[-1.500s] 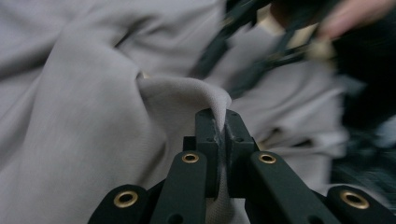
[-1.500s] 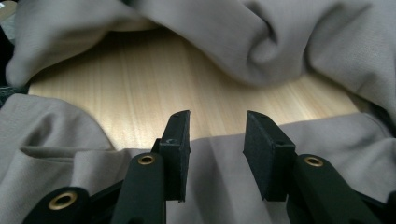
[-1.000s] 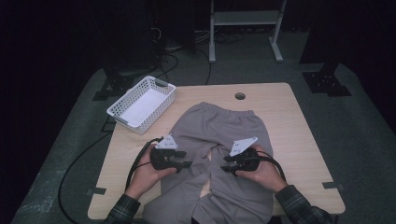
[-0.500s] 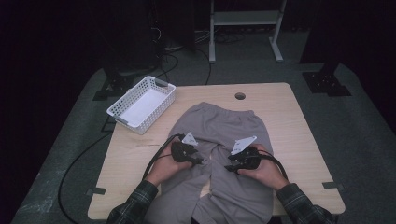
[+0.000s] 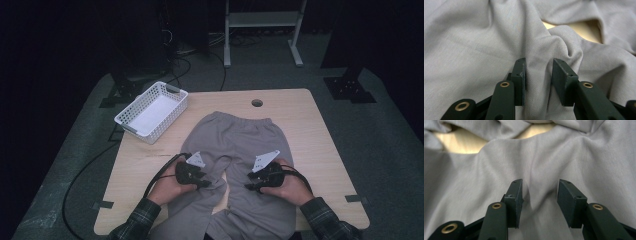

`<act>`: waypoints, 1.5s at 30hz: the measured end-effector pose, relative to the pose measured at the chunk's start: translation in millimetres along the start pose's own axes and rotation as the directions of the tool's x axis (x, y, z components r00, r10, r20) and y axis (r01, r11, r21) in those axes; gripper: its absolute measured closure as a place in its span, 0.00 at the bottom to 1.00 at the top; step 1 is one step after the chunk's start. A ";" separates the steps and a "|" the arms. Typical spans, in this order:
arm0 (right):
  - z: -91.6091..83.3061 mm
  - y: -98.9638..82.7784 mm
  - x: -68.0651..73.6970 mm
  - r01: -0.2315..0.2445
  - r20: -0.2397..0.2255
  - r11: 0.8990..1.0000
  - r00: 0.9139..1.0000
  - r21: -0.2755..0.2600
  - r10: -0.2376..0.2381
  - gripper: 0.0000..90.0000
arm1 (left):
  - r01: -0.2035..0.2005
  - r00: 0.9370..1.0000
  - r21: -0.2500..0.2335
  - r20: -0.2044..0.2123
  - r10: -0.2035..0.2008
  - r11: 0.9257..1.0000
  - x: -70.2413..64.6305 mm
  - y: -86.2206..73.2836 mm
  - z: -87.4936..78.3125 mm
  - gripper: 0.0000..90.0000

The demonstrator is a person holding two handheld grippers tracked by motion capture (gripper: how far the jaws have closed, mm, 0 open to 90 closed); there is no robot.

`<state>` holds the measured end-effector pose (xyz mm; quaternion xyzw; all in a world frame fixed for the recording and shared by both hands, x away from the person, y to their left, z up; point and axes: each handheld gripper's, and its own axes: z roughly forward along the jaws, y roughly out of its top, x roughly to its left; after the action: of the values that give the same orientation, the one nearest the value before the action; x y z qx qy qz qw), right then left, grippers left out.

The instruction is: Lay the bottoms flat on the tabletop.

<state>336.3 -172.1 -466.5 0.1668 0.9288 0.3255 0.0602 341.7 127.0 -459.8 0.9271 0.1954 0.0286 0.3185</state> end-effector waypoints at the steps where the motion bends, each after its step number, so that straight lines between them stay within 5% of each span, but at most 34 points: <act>1: -0.9 -1.0 0.8 0.000 -0.004 1.000 1.000 0.000 0.000 0.60 | -0.004 1.000 0.001 0.008 0.004 1.000 -3.6 -1.5 -0.8 0.71; 6: -6.6 -7.0 5.9 0.029 -0.028 1.000 0.999 0.011 -0.028 0.60 | -0.016 0.998 0.009 0.057 0.016 1.000 -23.1 -8.4 -4.6 0.71; 12: -15.1 -15.0 12.0 0.033 -0.076 0.999 0.997 0.015 -0.032 0.62 | -0.030 0.989 0.017 0.145 0.027 0.999 -41.8 -15.0 -8.7 0.66; 18: -40.9 -27.5 -11.5 -0.077 0.059 0.995 0.995 -0.060 0.080 0.59 | 0.047 0.999 -0.079 0.011 -0.047 0.996 -10.8 -13.8 -24.7 0.54; 20: -48.8 -34.6 -24.0 -0.118 0.123 0.991 0.985 -0.064 0.125 0.58 | 0.071 0.996 -0.093 -0.049 -0.076 0.993 4.3 -13.0 -28.6 0.53; 26: -63.9 -55.0 -59.7 -0.227 0.196 0.968 0.950 -0.104 0.244 0.57 | 0.113 0.982 -0.108 -0.140 -0.128 0.988 43.6 -5.1 -23.8 0.51; 31: -54.3 -57.3 -77.2 -0.267 0.213 0.961 0.937 -0.075 0.278 0.57 | 0.143 0.973 -0.068 -0.171 -0.153 0.987 68.8 6.0 -0.6 0.52; 34: -47.2 -57.2 -83.0 -0.284 0.221 0.958 0.932 -0.045 0.287 0.57 | 0.150 0.971 -0.072 -0.175 -0.161 0.986 74.5 8.8 4.1 0.53; 45: -29.1 -38.9 -111.9 -0.279 0.214 0.959 0.935 -0.050 0.283 0.56 | 0.194 0.946 -0.048 -0.255 -0.200 0.980 68.5 -14.2 -15.0 0.55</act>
<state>424.2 -256.7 -467.8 0.3321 0.8798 0.3194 0.1166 397.3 172.0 -461.3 0.8878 0.3263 0.1193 0.3018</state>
